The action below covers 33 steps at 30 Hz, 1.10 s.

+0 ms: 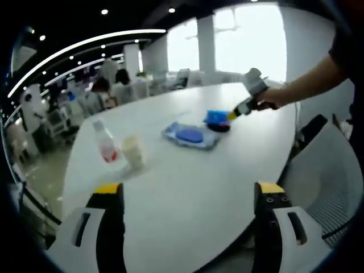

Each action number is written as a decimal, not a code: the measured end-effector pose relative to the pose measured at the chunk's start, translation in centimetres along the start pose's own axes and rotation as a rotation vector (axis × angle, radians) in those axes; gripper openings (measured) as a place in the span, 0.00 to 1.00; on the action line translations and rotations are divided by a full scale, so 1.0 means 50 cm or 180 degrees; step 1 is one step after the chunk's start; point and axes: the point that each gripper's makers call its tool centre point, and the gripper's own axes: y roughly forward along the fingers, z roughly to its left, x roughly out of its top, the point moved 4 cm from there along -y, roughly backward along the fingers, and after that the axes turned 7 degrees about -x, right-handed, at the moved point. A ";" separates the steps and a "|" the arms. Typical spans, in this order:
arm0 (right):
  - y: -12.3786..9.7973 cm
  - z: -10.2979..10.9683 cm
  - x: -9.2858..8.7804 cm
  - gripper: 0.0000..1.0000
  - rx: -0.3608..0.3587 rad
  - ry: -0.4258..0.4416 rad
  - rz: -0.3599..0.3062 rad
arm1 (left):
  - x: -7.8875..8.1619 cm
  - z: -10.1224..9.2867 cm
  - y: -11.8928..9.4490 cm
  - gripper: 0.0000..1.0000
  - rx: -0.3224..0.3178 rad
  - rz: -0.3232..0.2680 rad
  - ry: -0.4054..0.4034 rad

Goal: Arrange the tabletop items into an orderly group along one side of the table until the central work area is clear of visible clutter.

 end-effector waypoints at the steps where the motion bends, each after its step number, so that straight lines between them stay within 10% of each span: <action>1: -0.002 0.001 0.000 0.45 0.0006 0.0010 -0.0009 | 0.003 0.003 0.002 0.92 -0.0006 0.0000 0.0006; 33: -0.030 0.111 -0.034 0.58 0.0207 0.0478 -0.0156 | 0.170 0.143 0.139 0.84 -0.0266 0.0113 0.0378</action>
